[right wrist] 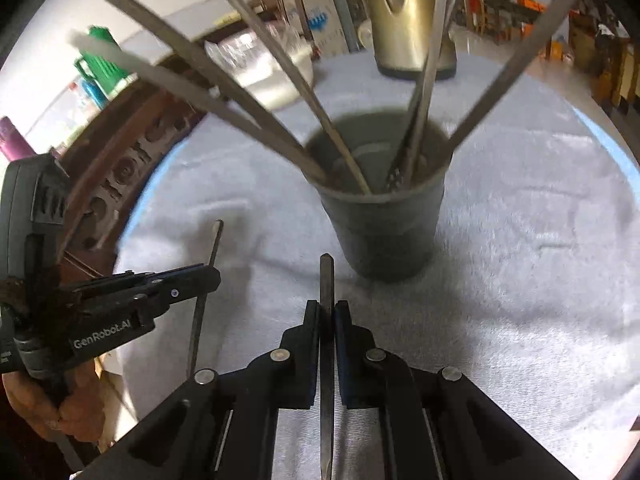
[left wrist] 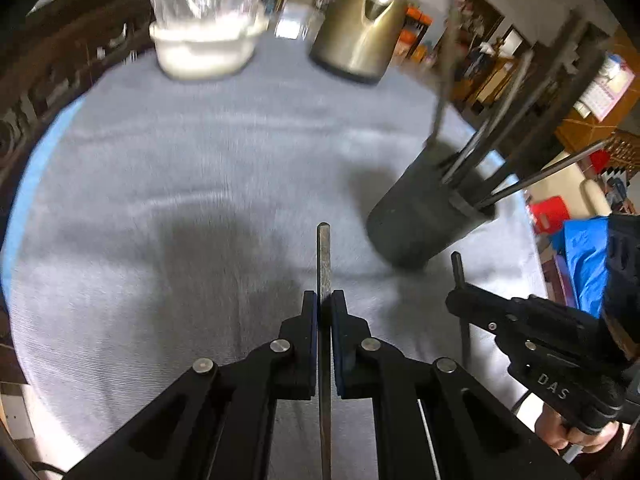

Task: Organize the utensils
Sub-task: 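Lift both held chopsticks off the cloth toward the grey cup, then carry both held chopsticks upright over the rim of the grey cup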

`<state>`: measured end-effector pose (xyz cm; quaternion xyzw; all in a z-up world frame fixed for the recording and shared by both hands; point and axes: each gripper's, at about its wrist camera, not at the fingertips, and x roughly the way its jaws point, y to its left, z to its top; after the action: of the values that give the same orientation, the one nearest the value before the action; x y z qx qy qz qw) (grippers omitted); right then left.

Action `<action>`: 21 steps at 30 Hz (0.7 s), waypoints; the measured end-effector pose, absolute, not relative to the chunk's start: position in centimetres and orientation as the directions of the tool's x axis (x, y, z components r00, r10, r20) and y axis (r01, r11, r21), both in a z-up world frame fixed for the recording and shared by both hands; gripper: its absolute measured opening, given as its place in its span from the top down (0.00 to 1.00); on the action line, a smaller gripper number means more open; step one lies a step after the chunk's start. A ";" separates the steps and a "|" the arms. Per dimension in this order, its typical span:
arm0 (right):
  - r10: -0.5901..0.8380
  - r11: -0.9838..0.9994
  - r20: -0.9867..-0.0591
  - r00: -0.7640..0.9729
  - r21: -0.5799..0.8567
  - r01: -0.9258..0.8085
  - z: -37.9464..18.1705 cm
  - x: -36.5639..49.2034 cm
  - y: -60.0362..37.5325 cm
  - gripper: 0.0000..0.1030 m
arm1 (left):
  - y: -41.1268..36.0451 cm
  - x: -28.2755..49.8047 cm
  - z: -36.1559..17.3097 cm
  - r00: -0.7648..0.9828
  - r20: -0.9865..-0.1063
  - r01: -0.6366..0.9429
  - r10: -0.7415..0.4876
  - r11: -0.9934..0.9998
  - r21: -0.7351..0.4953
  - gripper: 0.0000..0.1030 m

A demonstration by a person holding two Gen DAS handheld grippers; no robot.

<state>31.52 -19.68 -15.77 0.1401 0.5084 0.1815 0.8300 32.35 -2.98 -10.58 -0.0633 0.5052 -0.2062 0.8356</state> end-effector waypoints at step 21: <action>0.476 0.854 -0.507 0.719 0.460 -0.242 -3.1 27.4 -23.9 0.93 | -1.4 25.6 2.8 0.717 -0.541 0.363 -0.440 0.898 -0.250 0.94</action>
<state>27.39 -23.95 -3.07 0.1840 0.3189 0.1975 0.9085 25.60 -1.44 2.77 -0.0629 0.3075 -0.2172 0.9243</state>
